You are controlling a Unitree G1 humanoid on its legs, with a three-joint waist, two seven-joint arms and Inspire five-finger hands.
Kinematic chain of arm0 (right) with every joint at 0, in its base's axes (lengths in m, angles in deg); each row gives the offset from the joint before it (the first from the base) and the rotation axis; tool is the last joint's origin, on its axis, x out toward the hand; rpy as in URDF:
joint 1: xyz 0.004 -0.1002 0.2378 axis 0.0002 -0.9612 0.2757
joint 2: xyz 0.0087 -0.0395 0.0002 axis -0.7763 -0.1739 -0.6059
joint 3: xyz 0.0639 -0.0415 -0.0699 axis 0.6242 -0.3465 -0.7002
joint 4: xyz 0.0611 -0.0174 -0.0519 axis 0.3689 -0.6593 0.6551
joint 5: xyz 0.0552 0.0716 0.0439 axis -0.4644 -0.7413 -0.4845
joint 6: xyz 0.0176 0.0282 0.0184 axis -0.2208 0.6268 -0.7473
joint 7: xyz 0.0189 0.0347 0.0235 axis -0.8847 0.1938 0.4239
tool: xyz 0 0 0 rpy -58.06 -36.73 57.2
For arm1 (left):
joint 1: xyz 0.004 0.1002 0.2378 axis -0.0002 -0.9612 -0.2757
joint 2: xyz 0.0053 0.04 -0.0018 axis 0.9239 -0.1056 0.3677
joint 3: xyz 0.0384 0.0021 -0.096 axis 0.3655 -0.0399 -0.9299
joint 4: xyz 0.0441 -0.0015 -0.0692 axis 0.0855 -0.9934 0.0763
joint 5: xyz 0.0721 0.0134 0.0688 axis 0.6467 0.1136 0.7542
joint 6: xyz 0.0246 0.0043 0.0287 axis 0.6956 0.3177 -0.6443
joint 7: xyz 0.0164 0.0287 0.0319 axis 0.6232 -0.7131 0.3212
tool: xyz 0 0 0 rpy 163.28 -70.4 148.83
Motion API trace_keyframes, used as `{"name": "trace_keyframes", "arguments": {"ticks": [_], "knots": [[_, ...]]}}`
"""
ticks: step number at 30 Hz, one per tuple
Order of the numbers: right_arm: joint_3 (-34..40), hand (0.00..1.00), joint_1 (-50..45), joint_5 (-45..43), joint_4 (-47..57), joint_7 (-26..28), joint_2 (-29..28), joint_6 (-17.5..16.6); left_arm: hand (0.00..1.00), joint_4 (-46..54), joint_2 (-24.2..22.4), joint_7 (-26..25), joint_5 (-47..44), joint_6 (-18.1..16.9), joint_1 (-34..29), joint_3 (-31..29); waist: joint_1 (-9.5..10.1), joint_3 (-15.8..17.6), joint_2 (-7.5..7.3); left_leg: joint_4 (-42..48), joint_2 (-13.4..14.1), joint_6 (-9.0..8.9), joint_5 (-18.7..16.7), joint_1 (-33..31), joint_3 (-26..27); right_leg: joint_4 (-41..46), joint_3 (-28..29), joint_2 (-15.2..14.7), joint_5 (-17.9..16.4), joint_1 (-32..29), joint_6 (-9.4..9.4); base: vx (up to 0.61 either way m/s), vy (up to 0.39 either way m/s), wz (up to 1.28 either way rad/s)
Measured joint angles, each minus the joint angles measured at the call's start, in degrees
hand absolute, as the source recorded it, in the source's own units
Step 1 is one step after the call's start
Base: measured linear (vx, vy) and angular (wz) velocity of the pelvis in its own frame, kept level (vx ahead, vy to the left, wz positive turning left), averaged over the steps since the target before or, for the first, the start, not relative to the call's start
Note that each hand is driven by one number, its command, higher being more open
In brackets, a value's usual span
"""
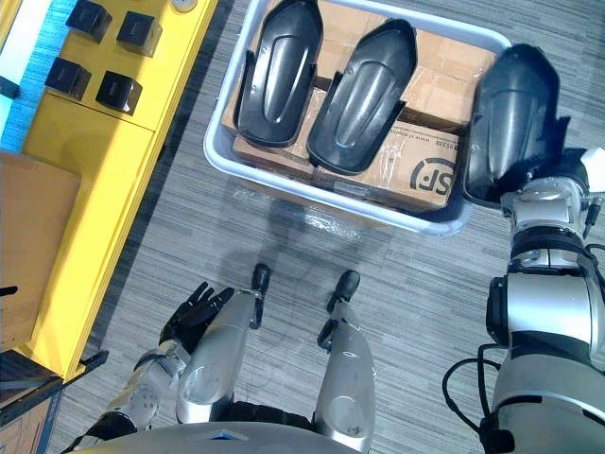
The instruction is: Walk over and take three plastic housings, then place them on the shelf
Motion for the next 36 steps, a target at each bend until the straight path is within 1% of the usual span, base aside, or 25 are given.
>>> {"name": "trace_keyframes", "arguments": {"ticks": [1, 3, 5, 8, 9, 10, 11, 12, 13, 14, 15, 16, 17, 18, 19, 20, 21, 23, 24, 26, 27, 29, 31, 34, 36], "knots": [[1.89, 0.0, -0.18, -0.15, -0.99, -0.73, 0.0, 1.32, 1.0, 0.15, 0.0, 0.0, 0.0, 0.21, -0.09, -0.1, -0.04, -0.02, 0.04, -0.1, 0.0, -0.08, 0.1, 0.01, -0.04, 0.04, -0.06, 0.0, -0.06, -0.04, -0.09, 0.0, 0.0, 0.0], [4.42, 0.0, -0.98, -1.59, -1.93, -2.35, 0.03, 1.95, 1.0, 0.33, -0.08, 0.0, 0.02, 0.42, -0.26, -0.89, -0.28, -0.02, 0.04, -0.15, 0.01, -0.17, 0.23, 0.17, -0.07, 0.11, -0.08, 0.0, -0.07, -0.02, -0.11, 0.0, 0.0, 0.0], [6.57, 0.0, -2.29, -3.32, -1.99, -4.47, 0.13, 1.67, 1.0, 1.25, -0.5, 0.0, 0.03, 0.39, -0.91, -1.85, -0.49, -0.02, 0.04, -0.44, 0.03, -0.23, 0.35, 0.62, -0.04, 0.11, 0.02, 0.0, -0.07, 0.16, -0.11, 0.01, 0.001, -0.02], [8.06, 0.0, -2.71, -5.09, -2.0, -6.87, 0.14, -2.21, 1.0, 4.79, -0.57, 0.1, 0.05, -0.9, -3.81, -2.5, -1.89, -0.02, 0.04, -1.51, 0.04, -0.24, 0.49, 2.69, 0.1, -0.56, 0.2, 0.11, -0.08, 1.82, -0.11, 0.01, 0.001, -0.03], [8.08, 0.0, -3.75, -5.07, 0.59, -8.19, 0.23, -4.69, 1.0, 6.56, -0.61, 0.11, 0.08, -1.62, -4.83, -2.78, -2.51, -0.01, 0.02, -2.13, 0.04, -0.29, 0.52, 3.95, 0.23, -1.12, 0.24, 0.45, -0.08, 2.96, -0.11, 0.03, -0.009, -0.03], [8.09, 0.0, -6.41, -5.03, 6.62, -9.94, 0.31, -6.96, 1.0, 9.37, -0.97, 0.05, 0.14, -2.07, -5.95, -3.99, -3.14, 0.04, -0.06, -2.81, 0.11, -0.34, 0.55, 5.14, 0.3, -2.06, 0.24, 0.58, -0.07, 4.24, 0.09, 0.0, 0.0, 0.0], [8.21, 0.0, -8.14, -4.96, 10.51, -10.91, 0.44, -8.13, 1.0, 11.32, -1.25, -0.37, 0.41, -2.19, -6.52, -4.81, -3.51, 0.08, -0.12, -3.33, 0.1, -0.42, 0.65, 5.83, 0.31, -2.62, 0.2, 0.61, 0.01, 4.94, 0.26, 0.03, -0.005, -0.03], [8.87, 0.0, -12.01, -4.89, 19.03, -12.64, 1.06, -10.32, 1.0, 15.51, -1.94, -1.43, 1.27, -2.47, -7.41, -6.69, -3.8, 0.07, -0.11, -4.56, 0.1, -0.5, 1.02, 7.5, 0.55, -3.76, 0.2, 0.64, 0.22, 6.39, 0.45, 0.0, 0.0, 0.0], [9.57, 0.0, -13.82, -4.8, 23.23, -13.32, 1.22, -11.45, 1.0, 17.77, -2.28, -2.08, 1.3, -2.63, -7.74, -7.89, -3.93, 0.06, -0.13, -5.39, 0.11, -0.58, 1.24, 8.53, 0.66, -4.23, 0.2, 0.65, 0.37, 7.23, 0.4, 0.07, -0.017, -0.01], [10.37, 0.0, -17.24, -3.95, 31.27, -15.47, 1.18, -14.19, 1.0, 22.48, -3.17, -3.8, 1.35, -3.35, -8.09, -10.69, -4.32, -0.05, -0.15, -7.07, 0.13, -0.74, 1.6, 10.62, 0.65, -5.41, -0.04, 0.85, 0.39, 9.15, 0.42, 0.07, -0.026, 0.02], [11.17, 0.0, -20.6, -1.88, 38.86, -17.48, 0.28, -16.35, 1.0, 26.91, -3.85, -5.94, 2.01, -4.29, -8.02, -13.71, -4.7, -0.68, -0.6, -8.69, 0.26, -1.03, 1.92, 12.27, 0.87, -6.52, -0.17, 1.2, 0.37, 10.51, 0.42, 0.1, -0.047, 0.02], [11.77, 0.0, -22.2, -0.89, 42.55, -18.21, -1.09, -17.39, 1.0, 29.08, -3.93, -7.19, 2.94, -4.99, -8.11, -15.46, -4.86, -1.64, -1.09, -9.53, 0.45, -1.23, 2.13, 12.62, 1.05, -7.12, -0.16, 1.5, 0.41, 10.68, 0.44, 0.12, -0.056, -0.09], [13.38, 0.0, -26.88, 1.57, 51.16, -19.78, -6.16, -19.55, 1.0, 34.04, -3.95, -10.37, 5.11, -5.9, -8.0, -19.79, -4.93, -4.44, -2.84, -11.87, 1.03, -1.72, 2.62, 13.8, 1.5, -9.02, -0.08, 2.24, 0.79, 11.43, 0.25, 0.15, -0.059, -0.12], [13.82, 0.0, -28.89, 2.75, 54.08, -20.3, -8.72, -20.21, 1.0, 36.23, -3.96, -11.52, 5.73, -5.98, -7.98, -21.42, -4.94, -5.42, -3.55, -12.66, 1.26, -1.87, 2.72, 14.78, 1.57, -9.74, -0.1, 2.61, 0.87, 12.3, 0.2, 0.21, -0.061, -0.13], [14.09, 0.0, -32.89, 4.86, 59.16, -21.03, -13.31, -20.75, 1.0, 40.39, -4.17, -13.21, 6.58, -6.42, -8.14, -23.23, -4.94, -7.4, -4.55, -14.32, 1.66, -2.15, 2.92, 16.79, 1.79, -10.56, -0.18, 3.07, 0.84, 13.76, 0.19, 0.18, -0.043, -0.07], [14.08, 0.0, -34.78, 5.86, 61.16, -21.12, -15.45, -20.92, 1.0, 42.49, -4.51, -13.71, 7.65, -6.59, -8.27, -23.74, -4.93, -8.5, -4.92, -15.08, 1.81, -2.22, 2.96, 17.71, 2.0, -10.73, -0.19, 3.23, 0.73, 14.31, 0.08, 0.25, -0.04, -0.14], [13.65, 0.0, -38.32, 8.53, 64.58, -21.19, -20.46, -21.36, 1.0, 48.17, -5.92, -13.7, 9.89, -6.67, -8.66, -23.53, -4.73, -10.98, -5.3, -16.57, 2.14, -2.29, 3.06, 19.82, 2.45, -10.73, -0.43, 3.48, 0.61, 15.43, 0.04, 0.19, -0.014, -0.13], [12.37, 0.0, -40.47, 9.61, 66.33, -21.26, -23.82, -21.51, 1.0, 52.92, -6.56, -12.94, 11.08, -6.7, -8.64, -21.53, -4.8, -12.77, -5.08, -17.76, 2.07, -2.17, 3.14, 21.79, 2.78, -10.73, -0.56, 3.4, 0.56, 16.63, 0.06, 0.17, 0.03, -0.12], [10.56, 0.0, -41.25, 10.21, 66.41, -21.24, -26.03, -21.53, 1.0, 55.69, -6.55, -11.24, 12.48, -6.5, -8.23, -18.5, -4.96, -14.49, -4.83, -18.91, 1.89, -2.0, 3.25, 23.44, 3.32, -10.74, -0.67, 3.26, 0.57, 17.55, 0.06, 0.12, 0.059, -0.11], [8.74, 0.0, -42.12, 10.18, 67.52, -20.75, -27.87, -21.55, 1.0, 57.17, -6.58, -9.82, 12.47, -5.61, -6.44, -14.75, -4.93, -15.81, -4.69, -19.93, 1.67, -1.72, 3.43, 25.13, 3.9, -10.74, -0.6, 3.06, 0.58, 18.47, 0.07, 0.06, 0.054, -0.1], [8.12, 0.0, -42.6, 10.15, 68.57, -20.32, -28.5, -21.62, 1.0, 57.18, -6.57, -9.14, 12.4, -5.14, -5.84, -13.78, -4.97, -16.43, -4.67, -20.2, 1.6, -1.64, 3.48, 25.33, 4.01, -10.74, -0.56, 3.0, 0.58, 18.49, 0.08, 0.05, 0.053, -0.16], [5.46, 0.0, -42.84, 10.15, 71.46, -18.57, -30.38, -23.05, 1.0, 57.09, -6.56, -8.2, 12.12, -4.0, -4.37, -10.94, -5.19, -16.94, -4.63, -20.8, 1.57, -1.61, 3.49, 26.87, 5.03, -10.74, -0.08, 2.97, 0.62, 19.25, 0.13, 0.01, 0.03, -0.2], [2.1, 0.0, -43.25, 10.14, 74.22, -16.34, -31.03, -25.56, 1.0, 56.95, -6.44, -7.96, 11.8, -2.14, -3.87, -7.18, -5.4, -18.35, -4.68, -21.09, 1.49, -1.6, 3.5, 27.37, 5.64, -10.76, 0.34, 2.93, 0.62, 19.27, 0.14, -0.02, 0.019, -0.15], [-2.99, 0.0, -43.47, 10.13, 76.0, -13.93, -32.95, -28.81, 1.0, 54.61, -6.19, -8.9, 12.04, -1.22, -2.83, -3.17, -5.7, -19.71, -4.77, -21.17, 1.48, -1.6, 3.5, 28.08, 6.55, -10.8, 1.3, 2.94, 0.62, 19.53, 0.14, -0.05, 0.005, -0.14], [-5.6, 0.0, -44.01, 10.11, 76.65, -12.84, -33.71, -29.4, 1.0, 52.82, -5.99, -10.04, 12.58, -0.21, -1.29, -1.77, -5.96, -20.38, -4.95, -21.19, 1.45, -1.6, 3.5, 28.09, 6.79, -10.83, 1.34, 2.93, 0.61, 19.52, 0.14, -0.09, -0.013, -0.02]]}}
